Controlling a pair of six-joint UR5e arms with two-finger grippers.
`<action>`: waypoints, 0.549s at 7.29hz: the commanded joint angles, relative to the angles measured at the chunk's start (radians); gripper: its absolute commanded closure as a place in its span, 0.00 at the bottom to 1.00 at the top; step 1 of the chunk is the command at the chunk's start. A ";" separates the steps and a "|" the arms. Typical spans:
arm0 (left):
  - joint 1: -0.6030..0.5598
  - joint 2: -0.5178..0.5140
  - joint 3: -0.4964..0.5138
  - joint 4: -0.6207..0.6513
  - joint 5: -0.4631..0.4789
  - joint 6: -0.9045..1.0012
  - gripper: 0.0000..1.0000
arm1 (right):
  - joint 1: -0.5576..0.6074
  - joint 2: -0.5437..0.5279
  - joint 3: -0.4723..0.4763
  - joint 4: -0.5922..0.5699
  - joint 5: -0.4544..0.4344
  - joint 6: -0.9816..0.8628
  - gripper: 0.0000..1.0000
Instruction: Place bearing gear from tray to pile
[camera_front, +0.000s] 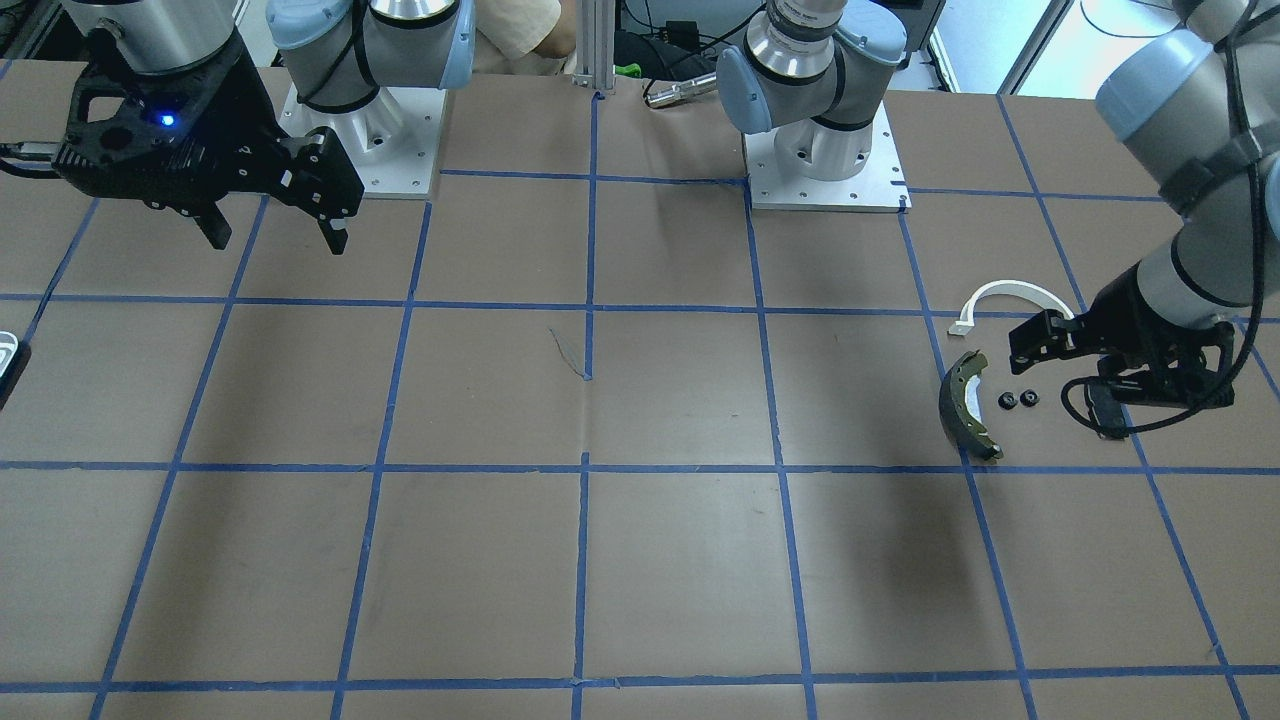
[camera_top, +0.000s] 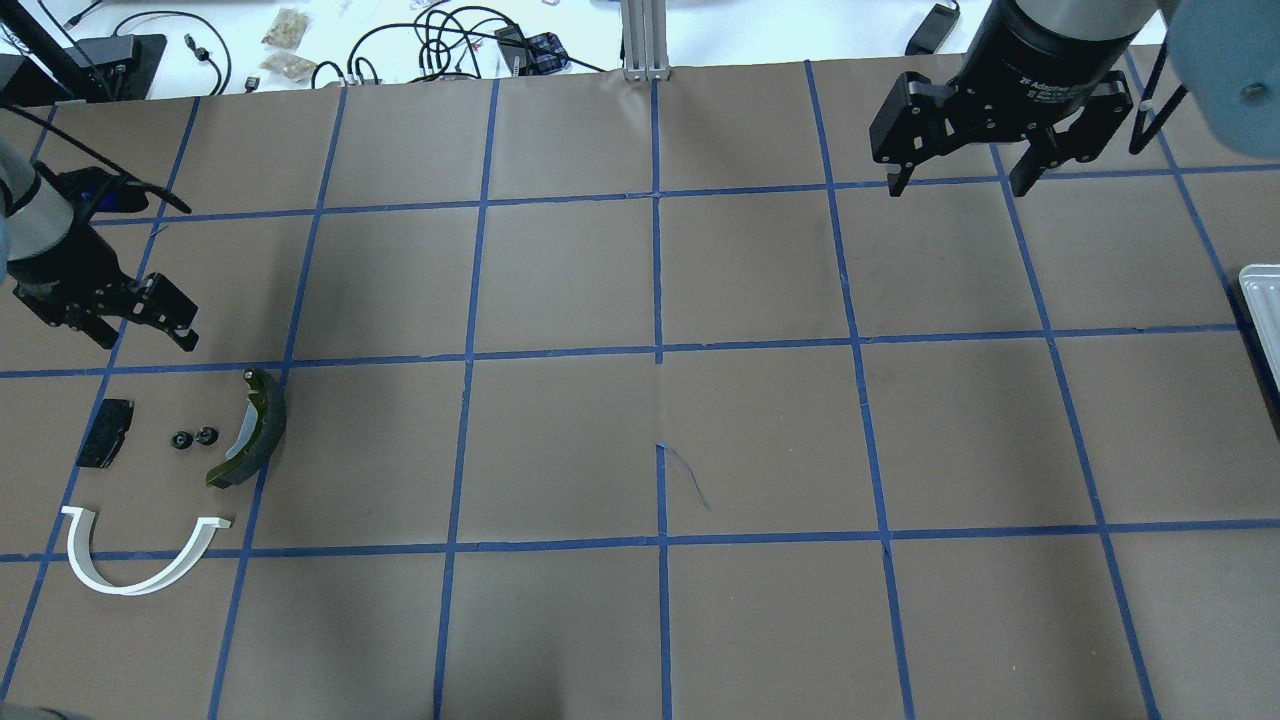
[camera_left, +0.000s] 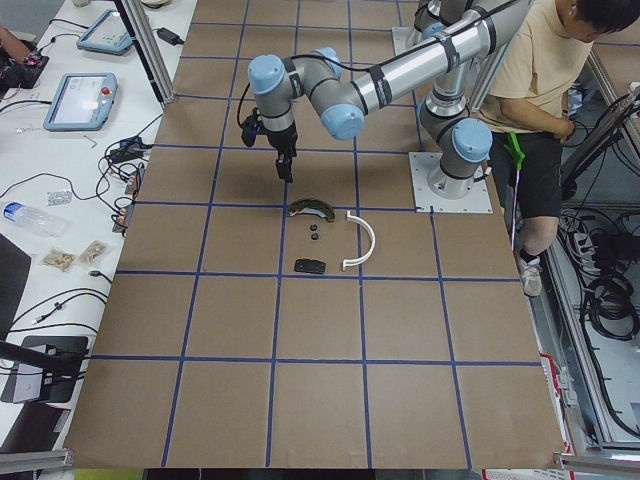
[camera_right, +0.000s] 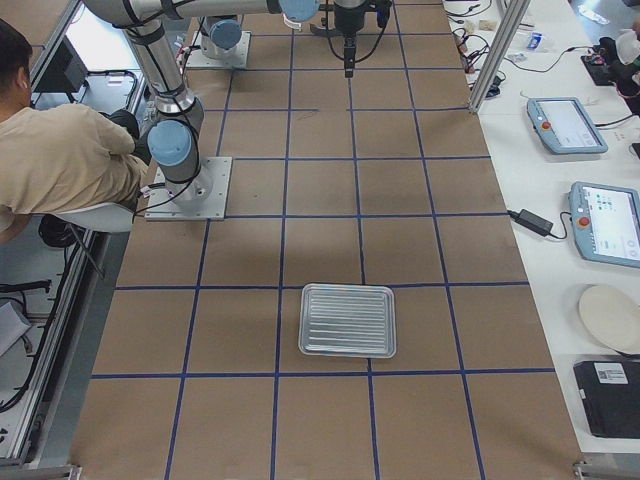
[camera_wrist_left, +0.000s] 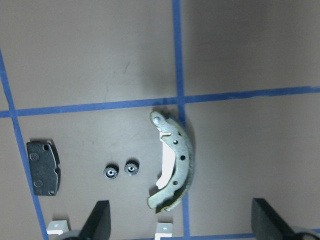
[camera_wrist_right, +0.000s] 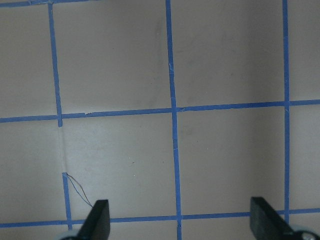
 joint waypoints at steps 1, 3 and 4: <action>-0.157 0.053 0.032 -0.051 -0.012 -0.168 0.00 | 0.000 0.000 0.000 0.000 0.000 0.000 0.00; -0.246 0.103 0.036 -0.054 -0.016 -0.210 0.00 | -0.001 0.000 0.000 0.000 -0.002 -0.002 0.00; -0.274 0.121 0.033 -0.054 -0.010 -0.213 0.00 | -0.001 0.000 0.000 0.000 0.000 0.000 0.00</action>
